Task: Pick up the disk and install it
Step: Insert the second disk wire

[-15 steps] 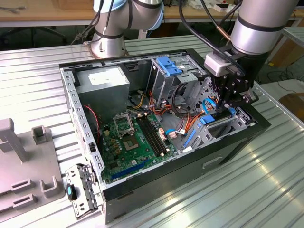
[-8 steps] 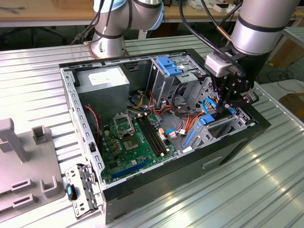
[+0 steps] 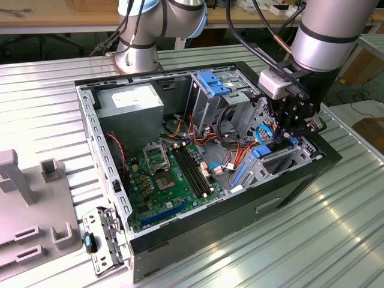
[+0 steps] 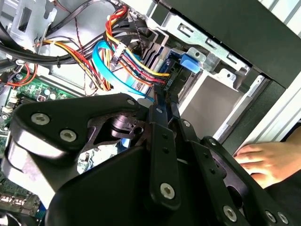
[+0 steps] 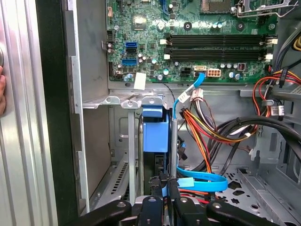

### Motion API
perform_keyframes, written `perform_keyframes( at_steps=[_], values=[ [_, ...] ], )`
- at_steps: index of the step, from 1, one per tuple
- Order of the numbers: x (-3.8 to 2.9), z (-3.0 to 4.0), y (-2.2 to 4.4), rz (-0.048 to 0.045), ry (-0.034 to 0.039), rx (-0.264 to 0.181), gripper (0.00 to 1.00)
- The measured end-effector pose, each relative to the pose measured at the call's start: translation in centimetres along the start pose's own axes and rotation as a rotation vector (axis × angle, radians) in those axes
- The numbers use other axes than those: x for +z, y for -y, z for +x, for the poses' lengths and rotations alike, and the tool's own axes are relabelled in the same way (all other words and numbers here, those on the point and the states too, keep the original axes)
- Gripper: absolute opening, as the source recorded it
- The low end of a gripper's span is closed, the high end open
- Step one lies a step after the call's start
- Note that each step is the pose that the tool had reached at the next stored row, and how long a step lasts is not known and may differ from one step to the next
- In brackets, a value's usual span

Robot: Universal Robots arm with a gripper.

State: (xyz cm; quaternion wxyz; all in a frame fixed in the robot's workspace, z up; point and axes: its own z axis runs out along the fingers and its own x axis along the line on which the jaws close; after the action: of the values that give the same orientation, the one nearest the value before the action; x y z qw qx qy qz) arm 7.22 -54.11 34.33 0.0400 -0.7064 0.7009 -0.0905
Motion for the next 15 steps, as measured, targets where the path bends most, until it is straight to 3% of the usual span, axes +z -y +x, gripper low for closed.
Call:
perform_keyframes(
  at_steps=[15],
  values=[
    [-0.29,0.03,0.1,0.0003,0.0036,-0.003,0.16]
  ],
)
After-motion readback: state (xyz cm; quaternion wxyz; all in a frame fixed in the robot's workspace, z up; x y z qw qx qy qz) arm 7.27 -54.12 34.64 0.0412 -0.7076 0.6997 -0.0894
